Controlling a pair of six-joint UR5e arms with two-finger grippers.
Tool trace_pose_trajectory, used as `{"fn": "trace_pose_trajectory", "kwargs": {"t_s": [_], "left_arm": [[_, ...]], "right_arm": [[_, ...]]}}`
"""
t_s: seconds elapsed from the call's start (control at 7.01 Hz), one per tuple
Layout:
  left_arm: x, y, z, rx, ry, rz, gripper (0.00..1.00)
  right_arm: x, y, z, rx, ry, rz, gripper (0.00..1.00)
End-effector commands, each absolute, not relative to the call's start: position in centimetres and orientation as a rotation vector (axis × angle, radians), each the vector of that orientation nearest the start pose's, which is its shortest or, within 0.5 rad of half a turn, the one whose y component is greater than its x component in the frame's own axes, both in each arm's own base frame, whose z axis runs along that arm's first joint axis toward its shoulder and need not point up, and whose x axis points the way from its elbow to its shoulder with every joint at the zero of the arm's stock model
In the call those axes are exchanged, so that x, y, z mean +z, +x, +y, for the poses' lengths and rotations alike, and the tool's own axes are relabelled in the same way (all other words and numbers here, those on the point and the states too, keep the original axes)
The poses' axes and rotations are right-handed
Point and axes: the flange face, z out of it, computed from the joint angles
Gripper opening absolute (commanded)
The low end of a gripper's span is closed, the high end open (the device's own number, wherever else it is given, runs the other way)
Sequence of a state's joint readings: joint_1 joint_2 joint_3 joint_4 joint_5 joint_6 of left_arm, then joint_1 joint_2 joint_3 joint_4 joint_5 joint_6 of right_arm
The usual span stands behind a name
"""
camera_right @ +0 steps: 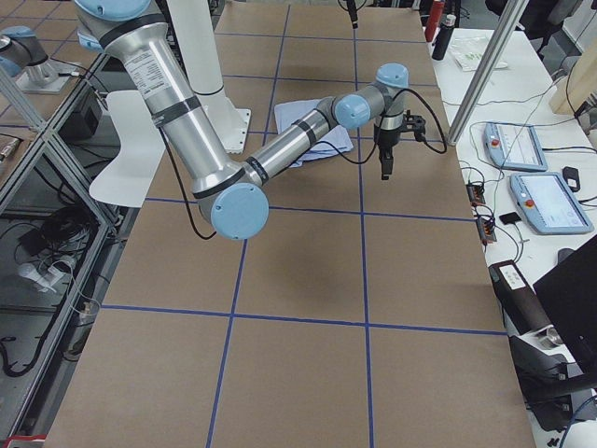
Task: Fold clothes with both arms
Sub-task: 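Open both grippers and raise them away from the folded shirt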
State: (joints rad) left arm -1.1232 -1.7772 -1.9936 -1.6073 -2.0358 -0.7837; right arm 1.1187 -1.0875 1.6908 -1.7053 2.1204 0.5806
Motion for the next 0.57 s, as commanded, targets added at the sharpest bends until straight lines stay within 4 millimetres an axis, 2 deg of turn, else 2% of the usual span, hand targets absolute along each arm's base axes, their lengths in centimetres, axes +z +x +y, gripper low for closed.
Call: {"fn": "trace_pose_trajectory", "kwargs": {"t_s": [0.0,0.14,0.29,0.43], "left_arm": [[41.1,7.2,-52.9,0.028,0.322,0.679,1.0],[44.1,3.6,-52.3,0.074,0.331,0.638,1.0],[46.5,-0.9,-52.5,0.131,0.354,0.606,1.0],[50.9,-4.4,-52.1,0.211,0.334,0.631,1.0]], "right_arm": [[42.3,-12.2,-61.3,-0.153,0.147,-0.657,1.0],[45.9,-9.9,-60.1,-0.189,0.133,-0.641,1.0],[48.8,-7.2,-58.8,-0.207,0.118,-0.636,1.0],[52.7,-4.1,-56.4,-0.242,0.091,-0.68,1.0]]}}
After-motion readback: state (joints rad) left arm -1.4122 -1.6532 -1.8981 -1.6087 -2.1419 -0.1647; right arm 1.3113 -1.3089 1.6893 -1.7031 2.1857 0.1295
